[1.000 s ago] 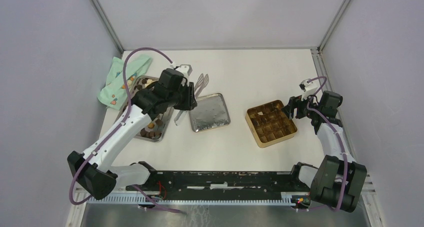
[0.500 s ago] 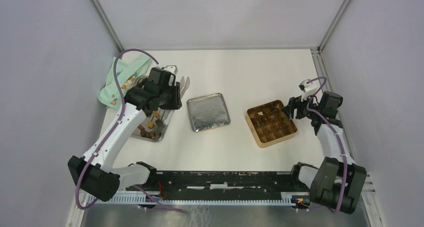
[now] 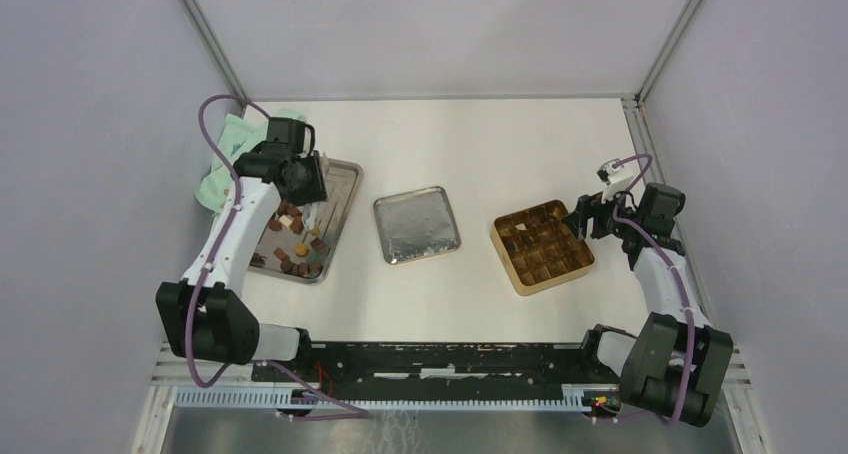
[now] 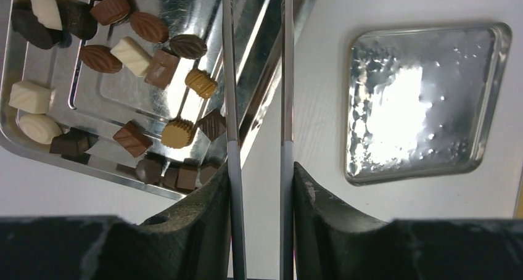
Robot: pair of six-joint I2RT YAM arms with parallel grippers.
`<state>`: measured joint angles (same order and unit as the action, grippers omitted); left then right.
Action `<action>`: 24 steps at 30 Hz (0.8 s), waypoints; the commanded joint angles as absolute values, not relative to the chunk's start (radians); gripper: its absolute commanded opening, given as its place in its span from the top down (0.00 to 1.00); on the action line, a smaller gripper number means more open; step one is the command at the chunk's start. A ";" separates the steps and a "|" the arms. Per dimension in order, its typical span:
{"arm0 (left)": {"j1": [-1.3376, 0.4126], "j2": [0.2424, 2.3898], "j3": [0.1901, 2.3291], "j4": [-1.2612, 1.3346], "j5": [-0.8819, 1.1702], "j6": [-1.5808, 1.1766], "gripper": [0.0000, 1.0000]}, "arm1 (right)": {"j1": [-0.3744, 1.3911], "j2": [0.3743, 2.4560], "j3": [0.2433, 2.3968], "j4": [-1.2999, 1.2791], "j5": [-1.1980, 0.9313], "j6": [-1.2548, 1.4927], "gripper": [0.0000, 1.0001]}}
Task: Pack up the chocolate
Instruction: Pick up the fake chocolate from the plate.
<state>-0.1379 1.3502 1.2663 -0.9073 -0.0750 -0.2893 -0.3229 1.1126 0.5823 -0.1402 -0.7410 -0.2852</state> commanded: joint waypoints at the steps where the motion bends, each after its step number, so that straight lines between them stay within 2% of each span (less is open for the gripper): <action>1: -0.072 1.375 1.312 -0.886 -0.065 -0.282 0.58 | -0.327 1.105 0.583 -0.120 -0.756 -0.303 0.27; 11: -0.033 1.359 1.284 -0.937 -0.054 -0.292 0.59 | -0.327 1.120 0.587 -0.120 -0.764 -0.304 0.27; 24: -0.033 1.226 1.172 -1.063 -0.047 -0.435 0.60 | -0.327 1.108 0.569 -0.096 -0.787 -0.291 0.27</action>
